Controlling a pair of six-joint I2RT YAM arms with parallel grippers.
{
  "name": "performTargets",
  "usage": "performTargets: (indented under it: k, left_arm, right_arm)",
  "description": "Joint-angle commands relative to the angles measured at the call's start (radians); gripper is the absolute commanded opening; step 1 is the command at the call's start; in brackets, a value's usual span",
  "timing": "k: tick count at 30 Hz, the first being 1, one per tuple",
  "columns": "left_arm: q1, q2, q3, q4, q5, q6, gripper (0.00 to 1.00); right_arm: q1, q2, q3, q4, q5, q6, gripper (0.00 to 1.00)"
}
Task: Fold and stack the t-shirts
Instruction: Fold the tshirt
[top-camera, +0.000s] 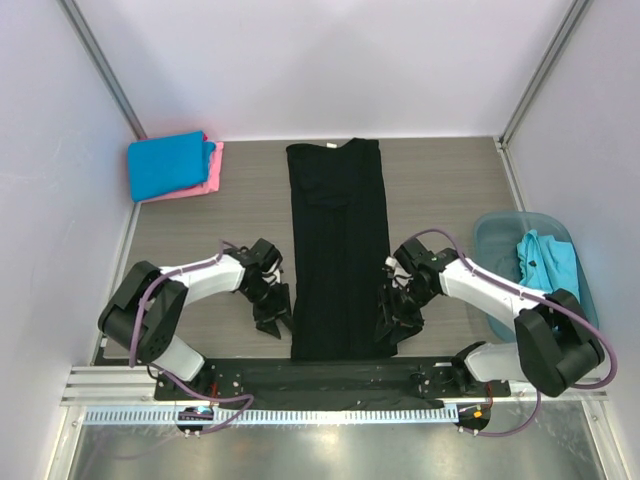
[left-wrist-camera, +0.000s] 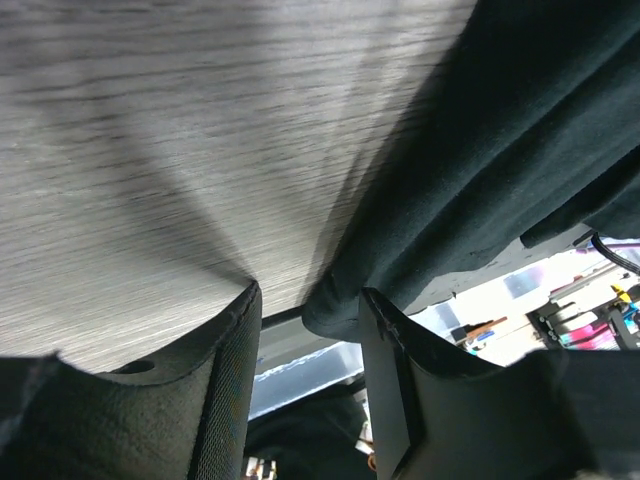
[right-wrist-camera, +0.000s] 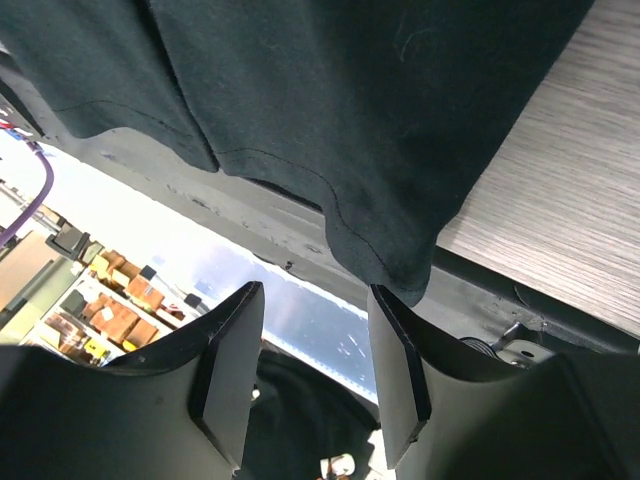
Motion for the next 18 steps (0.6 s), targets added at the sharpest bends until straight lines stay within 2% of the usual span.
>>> performTargets:
  k: [1,10,18]
  left_arm:
    - [-0.013,0.016,-0.012,0.014,0.006,-0.015,0.45]
    - [-0.082,0.024,-0.019,0.034,0.033,-0.044,0.45]
    - [-0.091,0.033,-0.027,0.037,0.038,-0.052,0.42]
  right_arm:
    - [-0.005,-0.039,-0.008,-0.018,-0.009,-0.006,0.52]
    - [-0.021,-0.009,-0.049,-0.001,0.017,0.013,0.52]
    - [-0.047,0.017,-0.043,0.008,0.04,-0.002,0.52]
